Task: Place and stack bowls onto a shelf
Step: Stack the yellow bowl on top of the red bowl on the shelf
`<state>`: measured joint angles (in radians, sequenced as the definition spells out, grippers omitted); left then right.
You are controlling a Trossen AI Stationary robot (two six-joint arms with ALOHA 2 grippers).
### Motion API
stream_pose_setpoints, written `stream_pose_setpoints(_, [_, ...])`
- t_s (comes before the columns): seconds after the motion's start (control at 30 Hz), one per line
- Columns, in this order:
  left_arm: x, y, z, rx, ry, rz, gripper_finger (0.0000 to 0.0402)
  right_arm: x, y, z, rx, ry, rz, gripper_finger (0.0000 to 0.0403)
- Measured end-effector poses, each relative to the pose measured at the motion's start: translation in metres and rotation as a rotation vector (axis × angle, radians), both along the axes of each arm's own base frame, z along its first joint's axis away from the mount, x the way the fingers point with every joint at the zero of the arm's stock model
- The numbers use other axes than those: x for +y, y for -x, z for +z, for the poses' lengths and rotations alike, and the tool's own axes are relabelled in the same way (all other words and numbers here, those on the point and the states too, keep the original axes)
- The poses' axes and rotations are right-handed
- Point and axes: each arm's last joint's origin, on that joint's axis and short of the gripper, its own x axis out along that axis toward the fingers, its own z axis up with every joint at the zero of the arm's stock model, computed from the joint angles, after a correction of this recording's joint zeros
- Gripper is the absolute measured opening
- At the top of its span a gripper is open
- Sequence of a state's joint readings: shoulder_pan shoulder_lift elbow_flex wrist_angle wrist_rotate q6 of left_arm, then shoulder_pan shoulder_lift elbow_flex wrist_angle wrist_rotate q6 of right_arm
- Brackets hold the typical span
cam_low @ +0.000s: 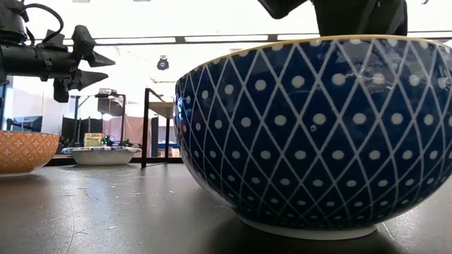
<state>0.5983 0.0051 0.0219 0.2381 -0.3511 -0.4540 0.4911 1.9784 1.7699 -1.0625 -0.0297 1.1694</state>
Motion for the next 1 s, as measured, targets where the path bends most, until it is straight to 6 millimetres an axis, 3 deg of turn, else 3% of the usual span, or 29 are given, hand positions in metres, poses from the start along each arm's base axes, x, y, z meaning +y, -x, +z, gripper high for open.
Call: stream_pose_setpoints(1.0, [0.000,0.000,0.000,0.001,0.000,-0.001,0.0195,0.002,-0.004,-0.037,-0.016,0.042,0.057,0.0148])
